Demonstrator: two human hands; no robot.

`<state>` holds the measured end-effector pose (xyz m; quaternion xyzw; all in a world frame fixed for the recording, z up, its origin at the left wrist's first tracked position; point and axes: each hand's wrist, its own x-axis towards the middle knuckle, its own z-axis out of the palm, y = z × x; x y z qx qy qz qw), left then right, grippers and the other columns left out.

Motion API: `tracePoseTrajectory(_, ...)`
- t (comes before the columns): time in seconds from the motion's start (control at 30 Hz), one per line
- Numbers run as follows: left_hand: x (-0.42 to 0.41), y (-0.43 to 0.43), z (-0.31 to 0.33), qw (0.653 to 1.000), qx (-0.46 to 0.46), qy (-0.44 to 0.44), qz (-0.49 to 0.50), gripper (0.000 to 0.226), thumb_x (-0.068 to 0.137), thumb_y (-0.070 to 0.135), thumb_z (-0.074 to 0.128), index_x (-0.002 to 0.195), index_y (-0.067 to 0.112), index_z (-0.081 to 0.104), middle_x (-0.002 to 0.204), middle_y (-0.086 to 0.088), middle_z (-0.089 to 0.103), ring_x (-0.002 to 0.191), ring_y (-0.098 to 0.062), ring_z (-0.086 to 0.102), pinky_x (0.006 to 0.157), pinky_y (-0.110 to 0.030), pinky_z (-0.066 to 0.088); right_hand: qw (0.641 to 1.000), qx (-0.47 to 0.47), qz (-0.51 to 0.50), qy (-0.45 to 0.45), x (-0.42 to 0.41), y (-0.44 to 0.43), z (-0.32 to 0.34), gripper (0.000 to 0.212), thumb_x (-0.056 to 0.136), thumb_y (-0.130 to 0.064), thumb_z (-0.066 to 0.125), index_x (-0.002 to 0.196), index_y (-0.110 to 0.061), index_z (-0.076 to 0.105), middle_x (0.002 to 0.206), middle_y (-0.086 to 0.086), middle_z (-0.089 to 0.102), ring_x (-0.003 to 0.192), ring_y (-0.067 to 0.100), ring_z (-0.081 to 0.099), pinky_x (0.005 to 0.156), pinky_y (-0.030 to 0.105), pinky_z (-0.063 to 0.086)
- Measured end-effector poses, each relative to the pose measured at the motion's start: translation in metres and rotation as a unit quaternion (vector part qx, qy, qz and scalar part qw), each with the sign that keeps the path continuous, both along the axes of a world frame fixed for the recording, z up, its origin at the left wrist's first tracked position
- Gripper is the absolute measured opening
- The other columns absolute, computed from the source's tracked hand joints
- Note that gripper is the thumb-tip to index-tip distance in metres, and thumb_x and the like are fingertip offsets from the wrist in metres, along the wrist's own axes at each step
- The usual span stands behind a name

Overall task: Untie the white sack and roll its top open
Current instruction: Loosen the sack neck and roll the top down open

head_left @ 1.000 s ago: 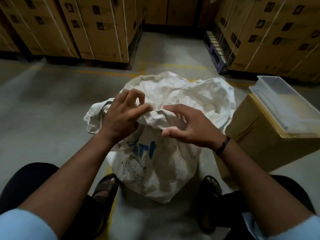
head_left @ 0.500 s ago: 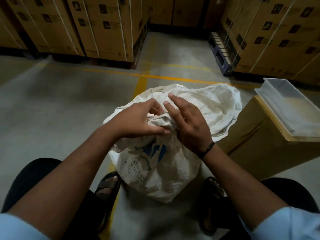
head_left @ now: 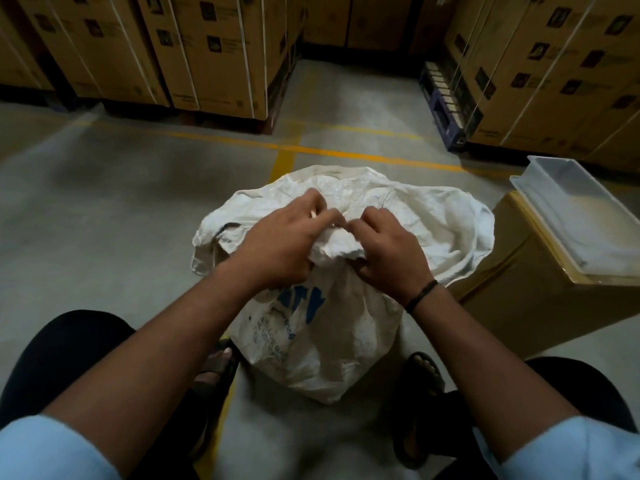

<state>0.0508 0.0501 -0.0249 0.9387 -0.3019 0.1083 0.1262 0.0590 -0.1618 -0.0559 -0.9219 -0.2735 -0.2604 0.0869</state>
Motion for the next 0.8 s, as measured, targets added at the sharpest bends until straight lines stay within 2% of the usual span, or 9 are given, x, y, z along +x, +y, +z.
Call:
tracePoseTrajectory(0.1,-0.002,0.001,0.010,0.979,-0.107,0.174,0.002,0.077,0.072,0.074,0.073,0.133,0.046,0.036,0.136,0.008,0.046,0.112,-0.012,0.054,0.091,-0.036,0.052,0.980,-0.010,-0.034,-0.196,-0.006,0.005,0.007,0.018,0.087,-0.017,0.068,0.101,-0.007,0.071,0.086,0.010,0.060,0.077,0.030,0.055,0.050,0.039,0.043)
tracePoseTrajectory(0.23,0.006,0.007,0.019,0.962,-0.097,0.253,0.035,0.082,0.074,0.084,0.061,0.140,0.041,0.038,0.127,0.002,0.067,0.109,-0.013,0.062,0.091,-0.034,0.050,0.965,-0.007,-0.021,-0.260,-0.010,0.013,0.010,0.019,0.091,-0.010,0.063,0.107,-0.004,0.072,0.089,0.015,0.063,0.085,0.035,0.060,0.071,0.043,0.044)
tracePoseTrajectory(0.33,0.013,0.011,0.019,0.987,-0.021,0.160,-0.005,0.060,0.086,0.067,0.063,0.137,0.037,0.057,0.126,0.005,0.069,0.111,-0.018,0.064,0.089,-0.037,0.051,0.994,0.027,0.046,-0.097,-0.008,0.014,0.006,0.045,0.086,-0.018,0.070,0.129,-0.008,0.062,0.112,0.015,0.054,0.086,0.031,0.056,0.074,0.041,0.047)
tracePoseTrajectory(0.4,0.014,0.015,0.018,0.995,0.022,0.096,0.019,0.047,0.087,0.055,0.064,0.133,0.043,0.061,0.119,0.004,0.072,0.106,-0.022,0.066,0.080,-0.038,0.055,0.995,0.055,0.049,0.072,-0.003,0.006,0.010,0.079,0.077,-0.030,0.074,0.148,-0.015,0.043,0.130,0.009,0.048,0.100,0.030,0.059,0.081,0.040,0.049)
tracePoseTrajectory(0.47,0.012,0.018,0.015,1.000,0.023,0.010,-0.005,0.038,0.088,0.040,0.069,0.125,0.043,0.067,0.112,0.004,0.074,0.102,-0.024,0.067,0.071,-0.033,0.051,0.979,0.031,0.034,0.197,0.001,-0.003,0.014,0.096,0.072,-0.049,0.074,0.154,-0.026,0.030,0.138,0.000,0.051,0.119,0.025,0.056,0.096,0.043,0.046)
tracePoseTrajectory(0.53,0.011,0.024,0.014,0.994,0.017,-0.079,-0.071,0.037,0.083,0.018,0.073,0.117,0.031,0.075,0.102,0.001,0.077,0.092,-0.027,0.067,0.063,-0.031,0.050,0.962,-0.035,0.026,0.270,0.003,-0.013,0.018,0.086,0.068,-0.063,0.072,0.144,-0.036,0.042,0.132,-0.006,0.059,0.119,0.022,0.056,0.099,0.046,0.044)
tracePoseTrajectory(0.63,0.018,0.042,0.004,0.971,0.017,-0.220,-0.096,0.036,0.090,0.010,0.056,0.119,0.021,0.075,0.097,-0.003,0.075,0.082,-0.029,0.061,0.059,-0.040,0.053,0.940,0.006,0.000,0.340,0.005,-0.021,0.029,0.053,0.072,-0.052,0.078,0.117,-0.031,0.060,0.113,-0.004,0.066,0.105,0.022,0.061,0.089,0.043,0.051)
tracePoseTrajectory(0.73,0.021,0.051,-0.004,0.968,0.008,-0.251,0.006,0.029,0.097,0.017,0.056,0.121,0.018,0.073,0.101,-0.007,0.072,0.084,-0.033,0.059,0.065,-0.045,0.052,0.980,-0.040,-0.080,0.176,0.004,-0.020,0.039,0.030,0.079,-0.036,0.069,0.103,-0.023,0.058,0.103,0.002,0.062,0.091,0.031,0.063,0.070,0.043,0.055)
tracePoseTrajectory(0.8,0.018,0.043,0.001,0.990,-0.016,-0.107,0.093,0.033,0.092,0.037,0.057,0.119,0.024,0.069,0.107,-0.005,0.070,0.097,-0.034,0.058,0.073,-0.043,0.050,0.990,-0.063,-0.115,0.055,-0.002,-0.018,0.037,0.026,0.075,-0.022,0.067,0.096,-0.016,0.054,0.096,0.005,0.056,0.073,0.036,0.060,0.052,0.039,0.049)
